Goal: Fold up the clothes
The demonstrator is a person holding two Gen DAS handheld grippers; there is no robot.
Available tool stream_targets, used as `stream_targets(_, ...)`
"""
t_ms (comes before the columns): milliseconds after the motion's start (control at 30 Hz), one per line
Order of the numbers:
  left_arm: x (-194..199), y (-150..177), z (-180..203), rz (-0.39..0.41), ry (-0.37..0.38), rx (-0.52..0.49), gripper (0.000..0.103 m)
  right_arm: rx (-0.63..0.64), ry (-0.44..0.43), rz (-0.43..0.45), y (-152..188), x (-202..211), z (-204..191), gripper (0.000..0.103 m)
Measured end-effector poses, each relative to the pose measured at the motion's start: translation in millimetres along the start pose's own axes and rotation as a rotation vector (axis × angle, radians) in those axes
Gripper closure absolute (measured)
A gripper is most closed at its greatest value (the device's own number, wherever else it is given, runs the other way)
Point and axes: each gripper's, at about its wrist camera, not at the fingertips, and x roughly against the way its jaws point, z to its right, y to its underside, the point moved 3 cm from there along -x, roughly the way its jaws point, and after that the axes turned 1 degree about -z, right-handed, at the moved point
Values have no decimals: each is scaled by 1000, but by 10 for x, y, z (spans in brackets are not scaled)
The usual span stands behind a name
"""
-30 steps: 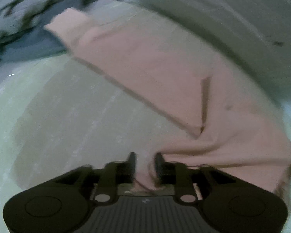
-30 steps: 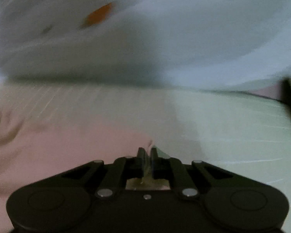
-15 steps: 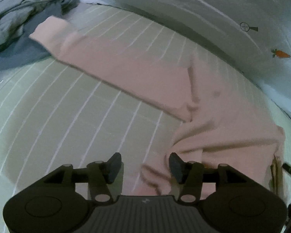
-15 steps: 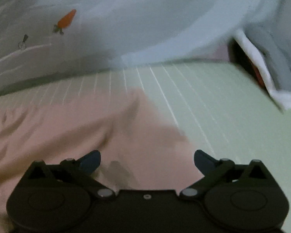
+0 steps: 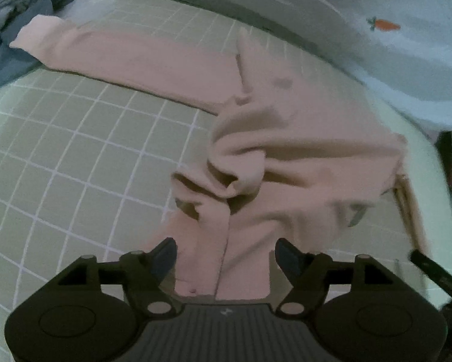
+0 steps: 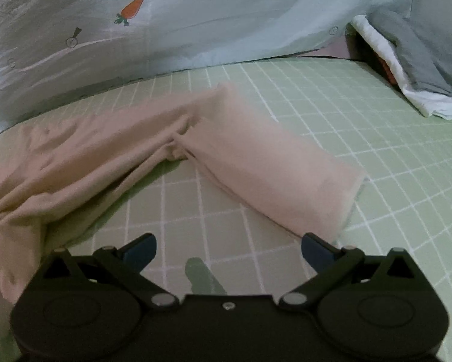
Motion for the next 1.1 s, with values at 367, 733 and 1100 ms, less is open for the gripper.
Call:
stream_targets(367,-67,430,361,-13,52,83,93,49,4,0,182,201,487,0)
stream_targets(733,128,744,806,9,209,54,94,34,7,-18,370,312,904,0)
stream_targets(1100,660,528,-342,139,110,254,93,-15,-50,-6,364,305,183,0)
